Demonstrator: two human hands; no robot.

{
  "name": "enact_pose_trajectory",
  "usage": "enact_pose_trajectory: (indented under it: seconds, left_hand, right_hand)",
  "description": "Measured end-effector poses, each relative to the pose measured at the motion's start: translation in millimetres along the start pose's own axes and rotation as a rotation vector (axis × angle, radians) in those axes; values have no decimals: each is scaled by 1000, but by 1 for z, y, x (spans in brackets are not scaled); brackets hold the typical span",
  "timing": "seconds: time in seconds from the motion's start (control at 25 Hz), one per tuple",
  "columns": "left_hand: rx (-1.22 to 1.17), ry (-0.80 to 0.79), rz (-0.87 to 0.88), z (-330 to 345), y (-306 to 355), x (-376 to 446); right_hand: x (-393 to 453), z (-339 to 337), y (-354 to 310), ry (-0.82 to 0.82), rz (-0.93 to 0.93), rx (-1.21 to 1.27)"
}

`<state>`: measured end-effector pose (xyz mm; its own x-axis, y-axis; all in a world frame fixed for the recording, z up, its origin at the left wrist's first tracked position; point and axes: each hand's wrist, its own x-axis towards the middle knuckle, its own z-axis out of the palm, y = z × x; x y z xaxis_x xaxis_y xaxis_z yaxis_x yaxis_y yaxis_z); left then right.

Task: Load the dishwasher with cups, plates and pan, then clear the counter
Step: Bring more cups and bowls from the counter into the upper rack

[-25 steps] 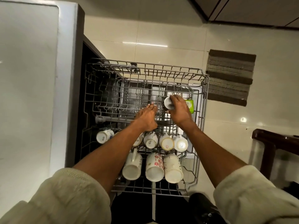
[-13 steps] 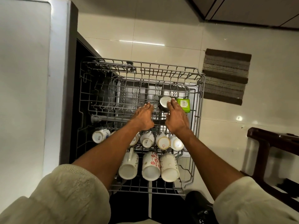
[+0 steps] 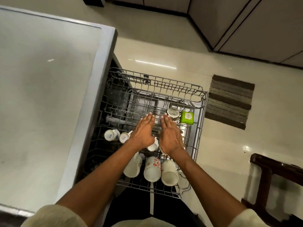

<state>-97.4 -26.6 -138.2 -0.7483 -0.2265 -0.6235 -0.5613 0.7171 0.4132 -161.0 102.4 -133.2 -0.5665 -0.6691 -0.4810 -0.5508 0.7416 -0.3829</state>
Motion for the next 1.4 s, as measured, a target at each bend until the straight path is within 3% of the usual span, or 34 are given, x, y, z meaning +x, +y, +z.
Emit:
enact_pose_trajectory:
  seconds: [0.2, 0.44, 0.64, 1.16, 1.4]
  left_hand:
    - [-4, 185, -14, -13, -3, -65]
    - [-122, 485, -29, -39, -10, -174]
    - [-175, 683, -80, -27, -38, -275]
    - [-318, 1142, -422, 77, -156, -559]
    - [-432, 1193, -591, 123, -196, -621]
  right_hand:
    - [-39, -15, -49, 20, -196, -33]
    - [-98, -23, -109, 164, -400, -84]
    - [-153, -15, -179, 221, -620, -158]
    - [-321, 111, -377, 105, -1125, -237]
    - [-358, 150, -437, 6, -1311, -278]
